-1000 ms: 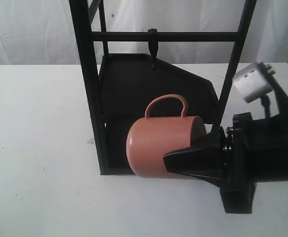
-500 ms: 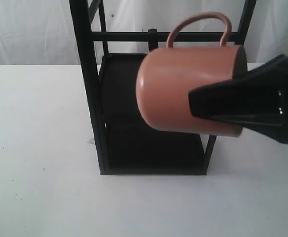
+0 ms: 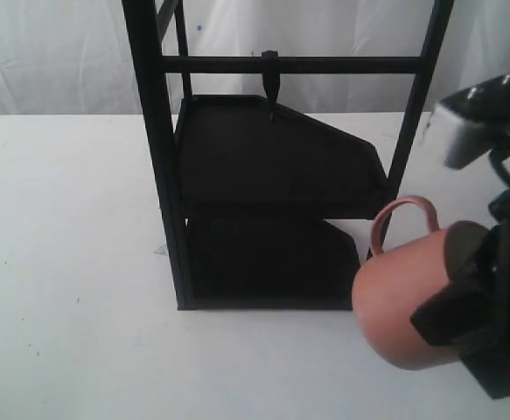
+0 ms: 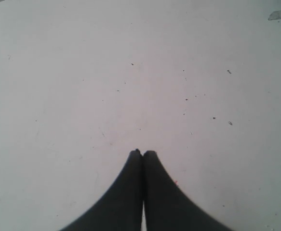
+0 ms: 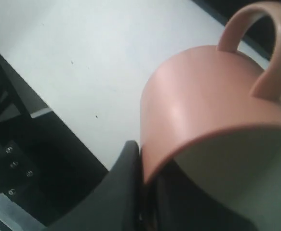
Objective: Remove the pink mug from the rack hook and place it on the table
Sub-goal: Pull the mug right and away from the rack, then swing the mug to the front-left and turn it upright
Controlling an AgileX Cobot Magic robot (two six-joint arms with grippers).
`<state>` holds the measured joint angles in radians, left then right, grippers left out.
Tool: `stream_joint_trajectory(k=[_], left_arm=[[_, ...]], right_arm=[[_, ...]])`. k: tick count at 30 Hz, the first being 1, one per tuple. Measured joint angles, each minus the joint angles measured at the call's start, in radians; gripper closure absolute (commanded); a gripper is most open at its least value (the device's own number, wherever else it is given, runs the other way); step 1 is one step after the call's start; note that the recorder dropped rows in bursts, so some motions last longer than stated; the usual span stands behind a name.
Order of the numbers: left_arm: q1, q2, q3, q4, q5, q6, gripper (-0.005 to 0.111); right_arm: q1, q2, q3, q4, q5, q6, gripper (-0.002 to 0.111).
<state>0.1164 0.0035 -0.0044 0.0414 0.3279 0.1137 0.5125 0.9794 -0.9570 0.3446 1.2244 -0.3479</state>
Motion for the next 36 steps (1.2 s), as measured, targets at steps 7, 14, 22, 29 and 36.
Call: stream_joint_trajectory(k=[7, 14, 22, 29, 36], left_arm=[[0.0, 0.0, 0.0, 0.0, 0.0, 0.0, 0.107], [0.0, 0.0, 0.0, 0.0, 0.0, 0.0, 0.107], [0.0, 0.0, 0.0, 0.0, 0.0, 0.0, 0.107], [0.0, 0.0, 0.0, 0.0, 0.0, 0.0, 0.107], [0.0, 0.0, 0.0, 0.0, 0.0, 0.0, 0.107]], right_arm=[[0.202, 0.111, 0.0, -0.111, 0.002, 0.105, 0.108], [0.408, 0.324, -0.062, -0.168, 0.002, 0.189, 0.108], [0.476, 0.56, -0.22, -0.224, -0.033, 0.205, 0.108], [0.476, 0.654, -0.359, -0.236, -0.063, 0.252, 0.108], [0.476, 0.708, -0.408, -0.177, -0.063, 0.278, 0.108]])
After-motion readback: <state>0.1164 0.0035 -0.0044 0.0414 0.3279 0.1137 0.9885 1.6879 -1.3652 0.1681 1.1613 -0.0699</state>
